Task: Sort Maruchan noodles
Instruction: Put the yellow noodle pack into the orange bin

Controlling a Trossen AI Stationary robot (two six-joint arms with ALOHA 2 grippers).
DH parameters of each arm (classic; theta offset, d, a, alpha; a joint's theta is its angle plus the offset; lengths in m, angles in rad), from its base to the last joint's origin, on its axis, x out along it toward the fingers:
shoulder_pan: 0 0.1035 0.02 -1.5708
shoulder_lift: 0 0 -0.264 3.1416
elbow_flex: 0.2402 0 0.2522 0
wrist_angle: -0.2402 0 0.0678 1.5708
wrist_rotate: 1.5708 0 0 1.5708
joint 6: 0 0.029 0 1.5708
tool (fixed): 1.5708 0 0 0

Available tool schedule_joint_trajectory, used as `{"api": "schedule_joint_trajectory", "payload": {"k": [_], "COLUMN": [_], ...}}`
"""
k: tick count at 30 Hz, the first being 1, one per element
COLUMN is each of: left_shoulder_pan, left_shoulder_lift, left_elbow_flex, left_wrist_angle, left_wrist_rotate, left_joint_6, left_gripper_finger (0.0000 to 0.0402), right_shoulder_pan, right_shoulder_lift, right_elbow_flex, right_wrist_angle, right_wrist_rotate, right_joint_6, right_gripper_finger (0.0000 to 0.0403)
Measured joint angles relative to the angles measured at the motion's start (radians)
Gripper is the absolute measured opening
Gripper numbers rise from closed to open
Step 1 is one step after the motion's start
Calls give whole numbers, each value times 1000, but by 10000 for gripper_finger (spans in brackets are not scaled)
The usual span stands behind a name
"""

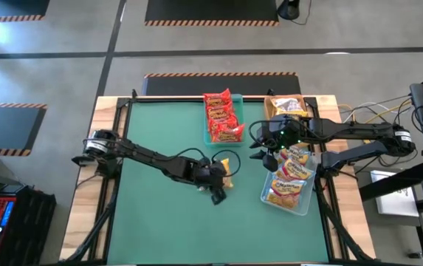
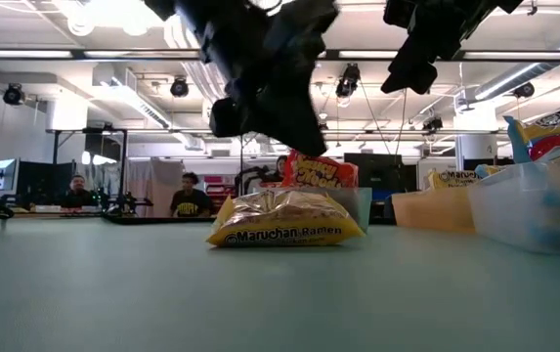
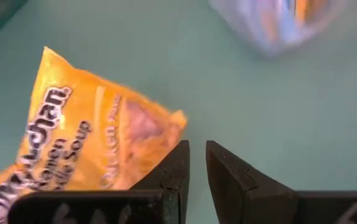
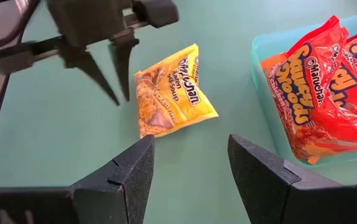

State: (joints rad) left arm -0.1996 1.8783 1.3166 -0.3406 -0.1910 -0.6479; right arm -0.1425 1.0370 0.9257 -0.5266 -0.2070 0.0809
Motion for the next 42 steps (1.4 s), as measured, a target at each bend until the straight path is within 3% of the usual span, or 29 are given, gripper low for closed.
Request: {"api": "schedule_joint_trajectory", "payload": {"k": [3, 9, 14, 17, 23, 29, 33, 36, 42], "left_shoulder_pan": [0, 0, -2, -2, 2, -4, -22, -17, -24], "left_shoulder_lift": [19, 104, 204, 272, 426, 552, 577, 561, 544], "left_elbow_flex": [50, 123, 205, 274, 479, 744, 840, 850, 861], "left_wrist_angle": [-32, -206, -322, -330, -381, -709, -857, -887, -871], "left_wrist_rotate": [-12, -23, -39, -43, 9, 78, 101, 95, 36], "left_joint_6": [-195, -732, -872, -823, -478, -257, -70, -56, -181], "left_gripper_finger": [36, 36, 36, 36, 36, 36, 36, 36, 36], "right_shoulder_pan": [0, 0, 0, 0, 0, 0, 0, 0, 0], "right_shoulder_lift": [0, 0, 0, 0, 0, 0, 0, 0, 0], "right_elbow_flex": [0, -1, -1, -1, -1, -1, -2, -3, -14], "right_wrist_angle": [1, 3, 10, 10, 11, 9, 9, 7, 7], "right_wrist_rotate": [0, 0, 0, 0, 0, 0, 0, 0, -1], "right_joint_6": [-11, -14, -15, -21, -21, -10, -2, 3, 38], "right_gripper_finger": [192, 192, 192, 192, 192, 192, 192, 192, 192]}}
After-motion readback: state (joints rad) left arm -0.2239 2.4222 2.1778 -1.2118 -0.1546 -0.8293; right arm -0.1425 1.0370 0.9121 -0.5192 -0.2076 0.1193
